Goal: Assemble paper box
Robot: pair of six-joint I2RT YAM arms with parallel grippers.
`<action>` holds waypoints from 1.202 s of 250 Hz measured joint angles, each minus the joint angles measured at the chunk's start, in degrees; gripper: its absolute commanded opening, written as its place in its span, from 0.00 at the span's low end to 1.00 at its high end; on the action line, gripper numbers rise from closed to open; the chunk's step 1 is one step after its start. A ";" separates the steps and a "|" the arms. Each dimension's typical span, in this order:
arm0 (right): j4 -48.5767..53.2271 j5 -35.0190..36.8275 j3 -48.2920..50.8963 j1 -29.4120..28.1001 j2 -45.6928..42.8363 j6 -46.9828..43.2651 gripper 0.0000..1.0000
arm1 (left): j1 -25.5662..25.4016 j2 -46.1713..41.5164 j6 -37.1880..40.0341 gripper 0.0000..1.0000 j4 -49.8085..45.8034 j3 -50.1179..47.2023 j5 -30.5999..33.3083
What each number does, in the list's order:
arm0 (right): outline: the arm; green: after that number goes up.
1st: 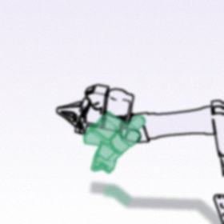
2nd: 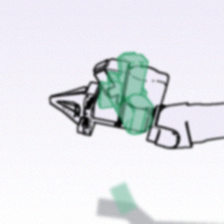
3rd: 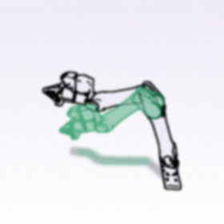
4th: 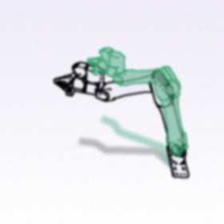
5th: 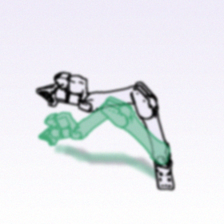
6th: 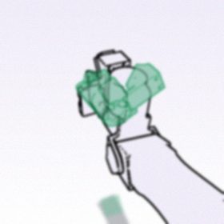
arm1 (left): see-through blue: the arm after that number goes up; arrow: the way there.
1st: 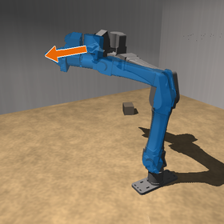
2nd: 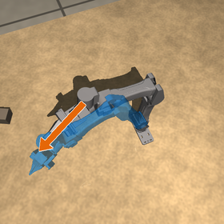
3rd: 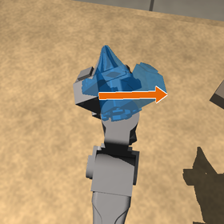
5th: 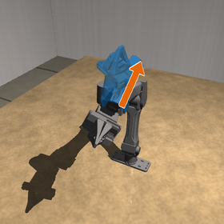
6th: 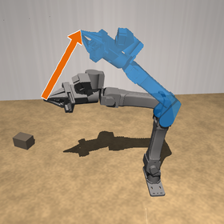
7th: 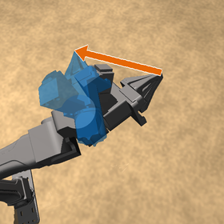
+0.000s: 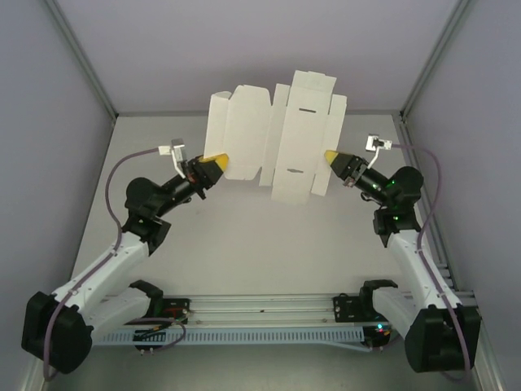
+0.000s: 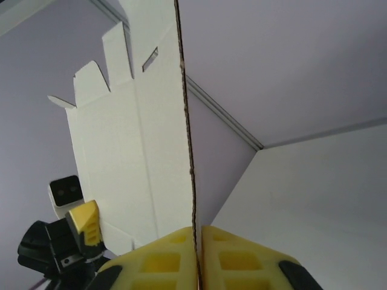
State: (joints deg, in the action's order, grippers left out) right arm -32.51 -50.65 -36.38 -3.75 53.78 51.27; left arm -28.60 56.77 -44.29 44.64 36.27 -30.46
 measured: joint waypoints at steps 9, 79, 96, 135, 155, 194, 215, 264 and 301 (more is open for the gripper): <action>4.66 1.31 -1.20 -0.66 -0.61 -2.89 0.01 | -0.02 0.79 0.04 0.00 -0.28 0.00 0.44; 38.51 28.79 -13.81 -15.10 -1.88 -25.55 0.00 | -4.74 6.97 4.50 0.00 -10.49 2.12 12.83; 44.22 37.07 -15.87 -18.36 -0.85 -28.17 0.00 | -8.20 8.72 6.25 0.00 -15.65 4.42 18.64; 56.13 57.57 -22.75 -26.99 6.84 -31.95 0.00 | -13.99 12.22 6.99 0.00 -21.81 6.54 29.83; 60.30 67.06 -25.79 -31.58 11.96 -33.29 0.00 | -16.04 15.65 6.93 0.00 -25.94 8.68 35.36; 64.92 78.31 -29.88 -37.22 18.75 -34.91 0.00 | -19.78 24.17 6.95 0.00 -33.46 15.50 44.17; 66.12 80.94 -30.80 -38.36 20.04 -35.74 0.00 | -21.27 27.54 6.99 0.00 -35.23 17.88 46.97; 66.62 80.67 -30.91 -38.53 20.28 -36.98 0.00 | -22.58 31.80 6.95 0.02 -37.05 20.72 49.37; 66.69 82.25 -31.76 -38.53 21.51 -39.78 0.00 | -22.64 32.24 6.71 0.30 -39.85 20.63 48.89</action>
State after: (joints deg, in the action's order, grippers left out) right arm 34.17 31.59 -68.14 -42.28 75.29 11.49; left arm -51.24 89.01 -37.58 4.80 56.90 18.44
